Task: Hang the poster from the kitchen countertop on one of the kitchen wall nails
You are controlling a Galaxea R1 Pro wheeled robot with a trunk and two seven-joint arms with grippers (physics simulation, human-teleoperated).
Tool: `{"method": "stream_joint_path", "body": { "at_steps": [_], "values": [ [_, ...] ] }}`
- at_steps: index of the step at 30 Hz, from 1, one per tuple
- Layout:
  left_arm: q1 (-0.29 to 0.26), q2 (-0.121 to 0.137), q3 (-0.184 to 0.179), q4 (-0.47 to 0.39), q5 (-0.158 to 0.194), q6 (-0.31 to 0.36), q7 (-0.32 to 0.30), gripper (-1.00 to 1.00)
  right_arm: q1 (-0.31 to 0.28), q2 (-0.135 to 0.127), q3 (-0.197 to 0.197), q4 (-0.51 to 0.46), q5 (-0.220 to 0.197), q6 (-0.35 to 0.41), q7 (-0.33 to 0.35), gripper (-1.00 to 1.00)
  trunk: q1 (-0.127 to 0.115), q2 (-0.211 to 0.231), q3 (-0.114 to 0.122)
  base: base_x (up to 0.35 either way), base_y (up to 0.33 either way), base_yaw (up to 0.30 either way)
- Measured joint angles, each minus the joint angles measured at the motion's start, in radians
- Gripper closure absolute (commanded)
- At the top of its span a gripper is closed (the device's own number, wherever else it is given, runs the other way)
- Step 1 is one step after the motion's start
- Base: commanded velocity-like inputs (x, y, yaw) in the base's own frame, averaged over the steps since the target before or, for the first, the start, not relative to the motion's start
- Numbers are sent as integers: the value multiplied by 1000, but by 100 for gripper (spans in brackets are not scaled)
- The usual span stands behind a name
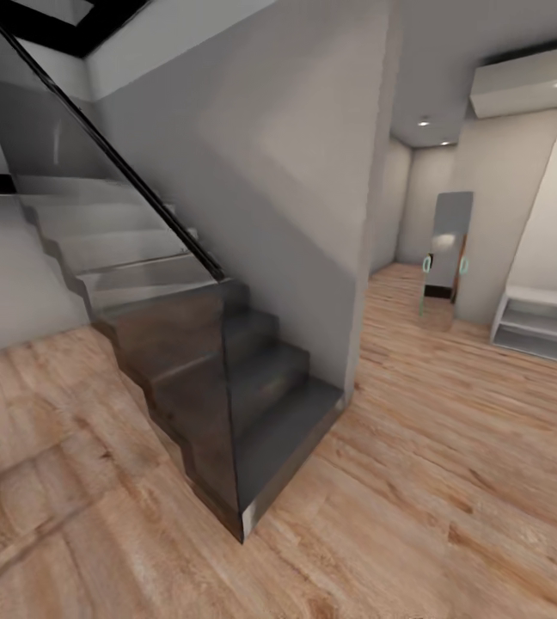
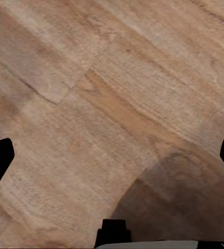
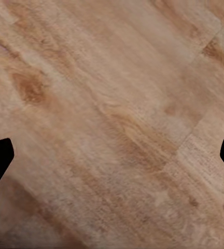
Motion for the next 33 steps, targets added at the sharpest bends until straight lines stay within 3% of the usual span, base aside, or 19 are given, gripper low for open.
{"method": "stream_joint_path", "body": {
  "at_steps": [16, 33],
  "values": [
    [0, 0, 1, 0, 0, 1, 0, -100, 0, 0, 0, 0, 0, 0, 0, -100, 0, 0, 0, -250, 197, 294],
    [0, 0, 1, 0, 0, 1, 0, -100, 0, 3, 0, 3, 0, 0, -1, -100, 0, 0, 0, -23, 19, 294]
  ]
}}
